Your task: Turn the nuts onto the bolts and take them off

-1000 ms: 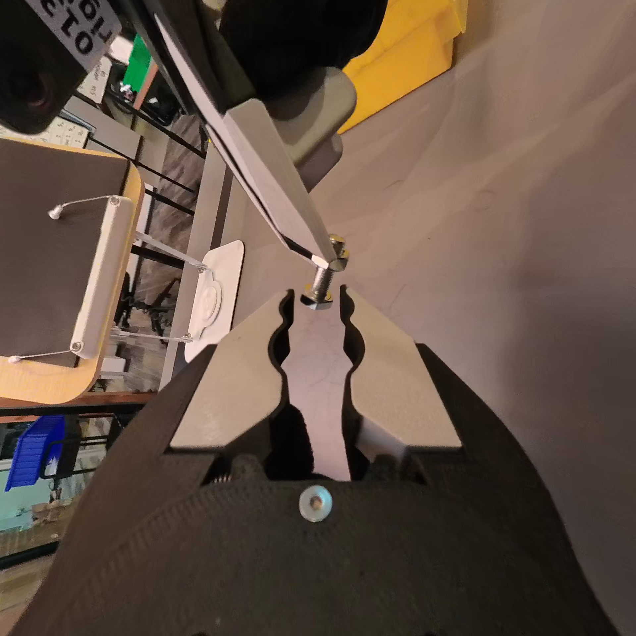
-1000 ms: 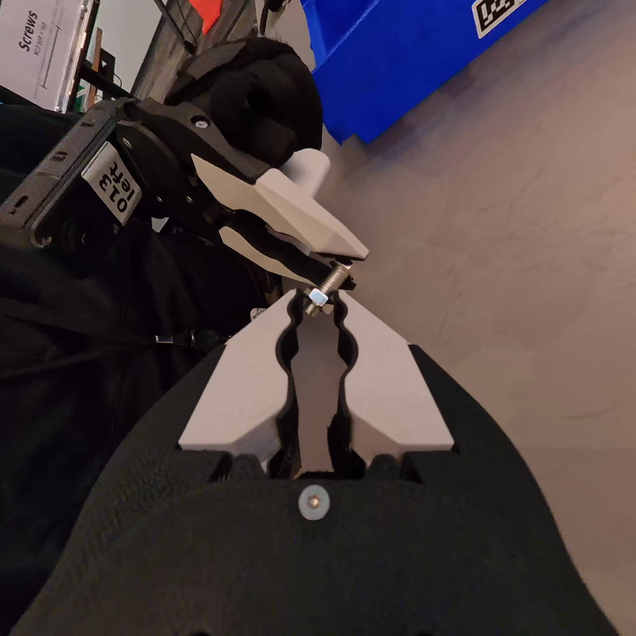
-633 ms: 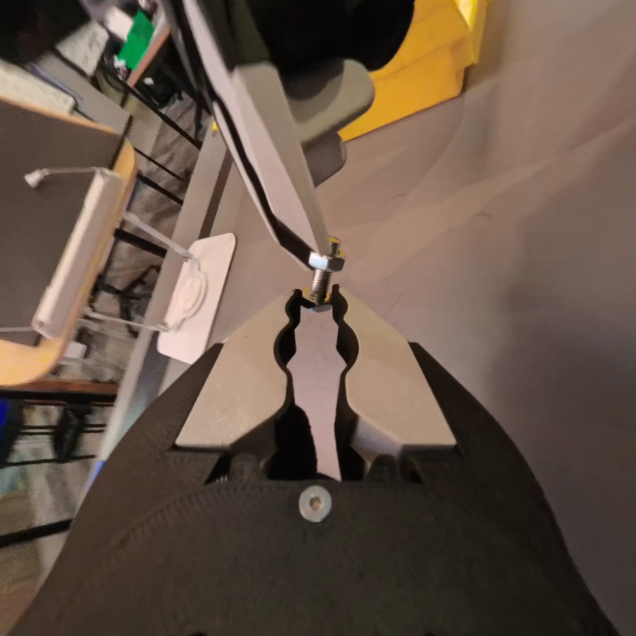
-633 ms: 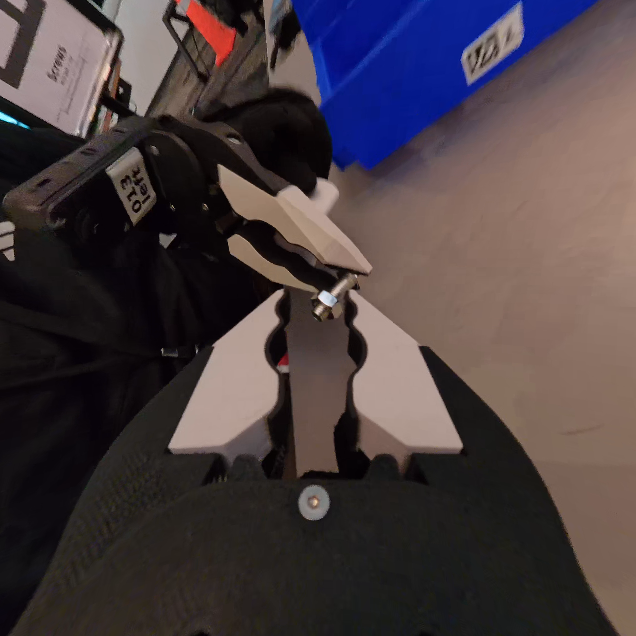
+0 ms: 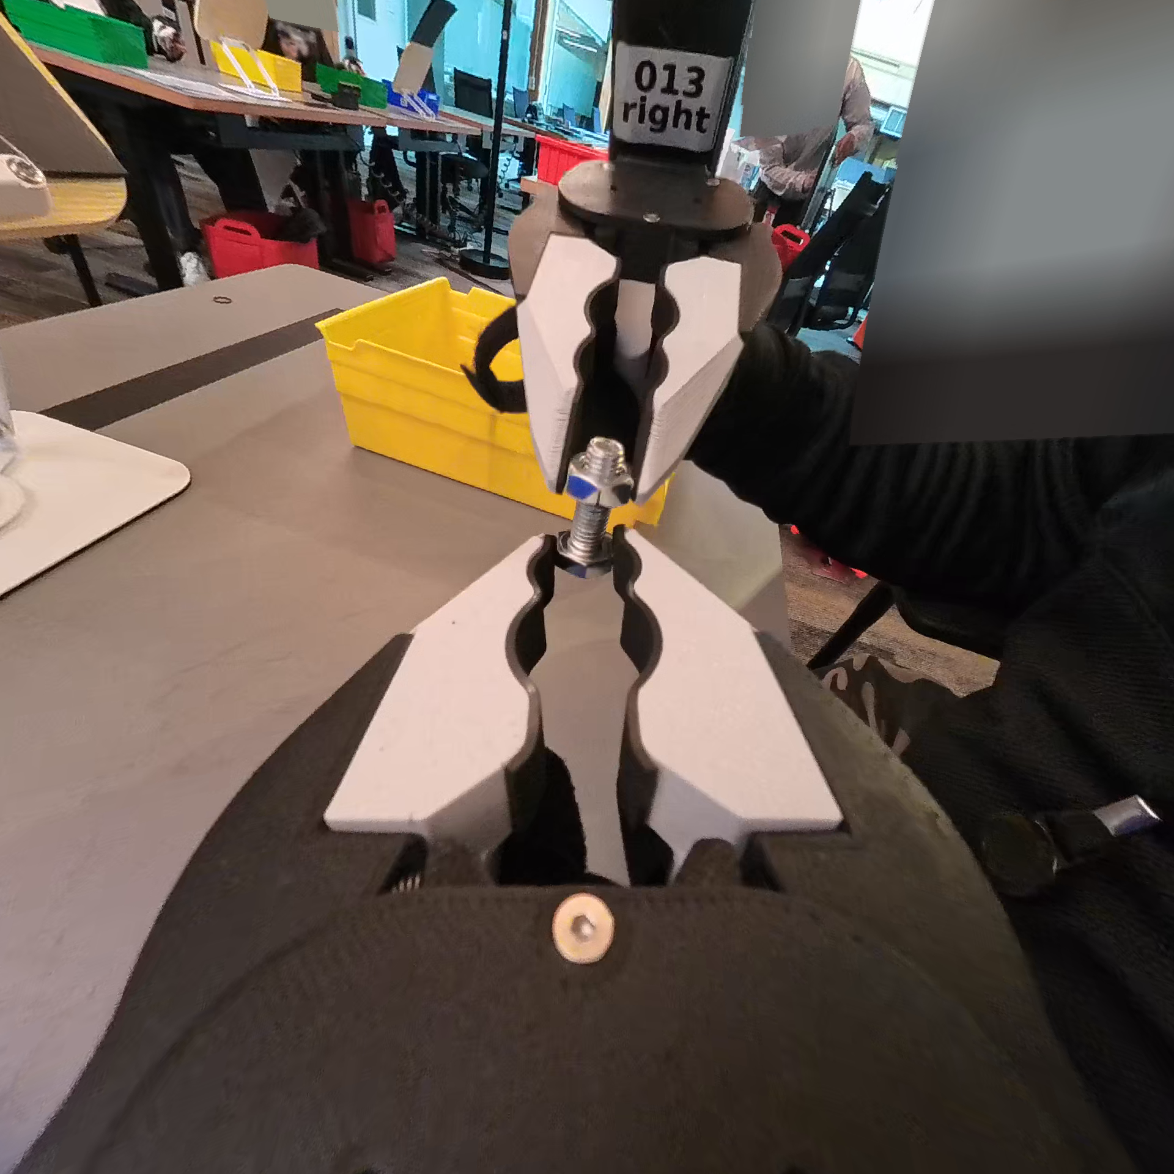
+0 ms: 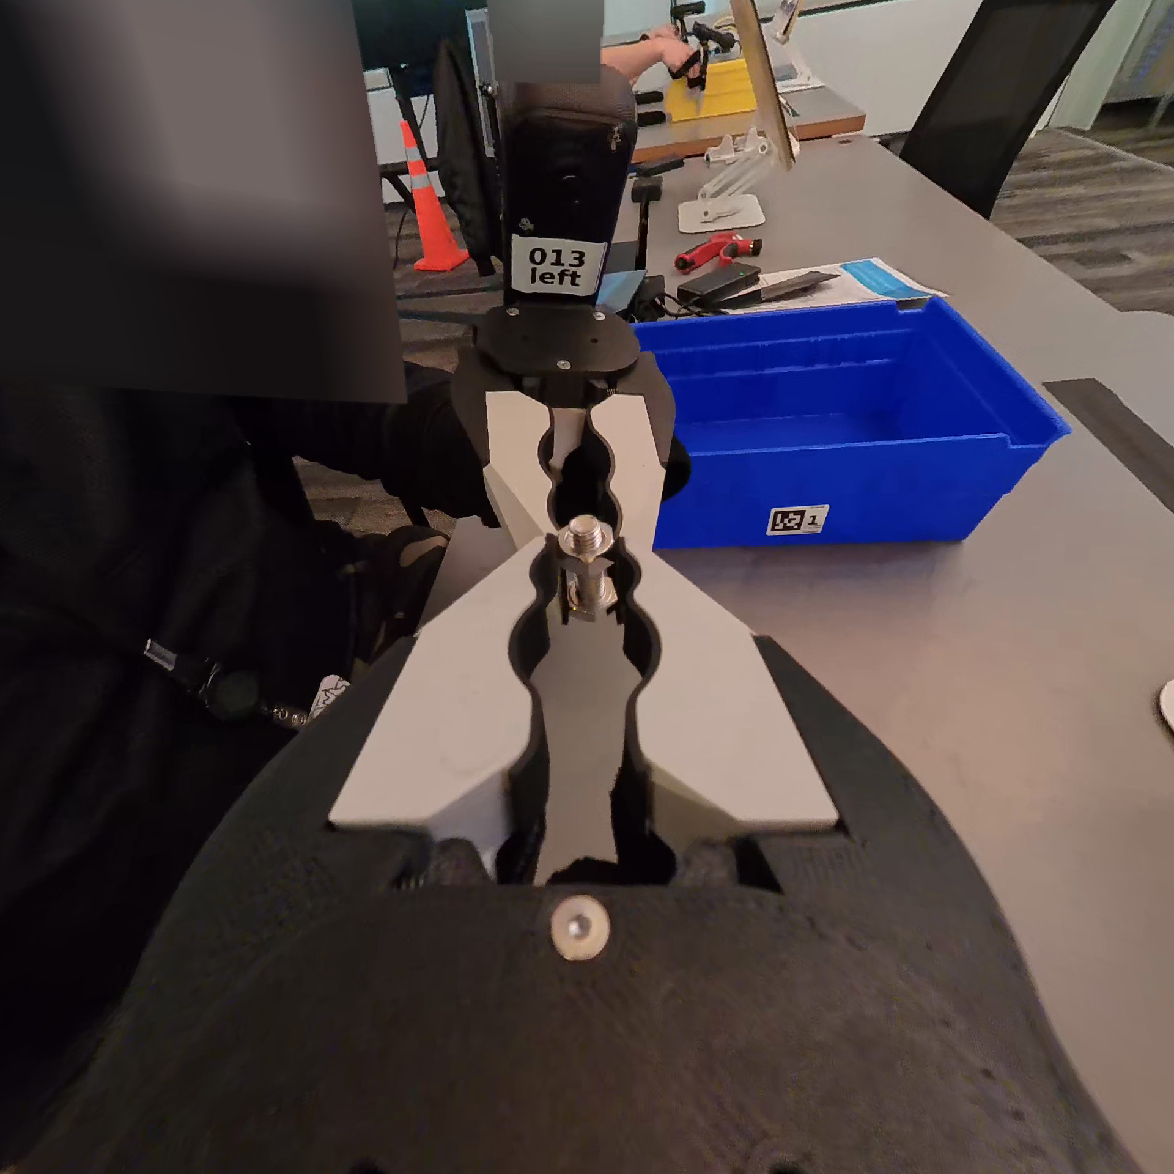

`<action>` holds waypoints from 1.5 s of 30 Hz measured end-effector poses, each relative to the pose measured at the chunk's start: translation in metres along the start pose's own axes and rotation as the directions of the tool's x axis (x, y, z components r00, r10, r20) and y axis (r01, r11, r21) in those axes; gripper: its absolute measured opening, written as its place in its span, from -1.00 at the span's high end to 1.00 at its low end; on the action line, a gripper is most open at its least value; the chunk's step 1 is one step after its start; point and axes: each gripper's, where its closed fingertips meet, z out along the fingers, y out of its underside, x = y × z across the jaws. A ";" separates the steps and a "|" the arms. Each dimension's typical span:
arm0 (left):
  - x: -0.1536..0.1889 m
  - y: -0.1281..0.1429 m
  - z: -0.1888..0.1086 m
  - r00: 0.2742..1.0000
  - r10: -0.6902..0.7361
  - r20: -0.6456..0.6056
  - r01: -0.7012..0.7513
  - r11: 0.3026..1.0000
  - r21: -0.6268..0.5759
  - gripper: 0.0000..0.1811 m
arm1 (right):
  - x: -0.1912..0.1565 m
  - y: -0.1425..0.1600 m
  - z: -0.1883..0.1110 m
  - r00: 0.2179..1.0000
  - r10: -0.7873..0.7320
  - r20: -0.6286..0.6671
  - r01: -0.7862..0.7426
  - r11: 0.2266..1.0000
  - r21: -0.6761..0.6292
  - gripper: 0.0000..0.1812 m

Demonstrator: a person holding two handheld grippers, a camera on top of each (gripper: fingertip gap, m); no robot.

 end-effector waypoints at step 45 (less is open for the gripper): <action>0.006 -0.023 -0.013 0.992 0.116 0.044 -0.120 0.986 0.113 0.82 | 0.015 -0.034 0.005 0.993 0.085 -0.081 -0.067 0.978 0.197 0.39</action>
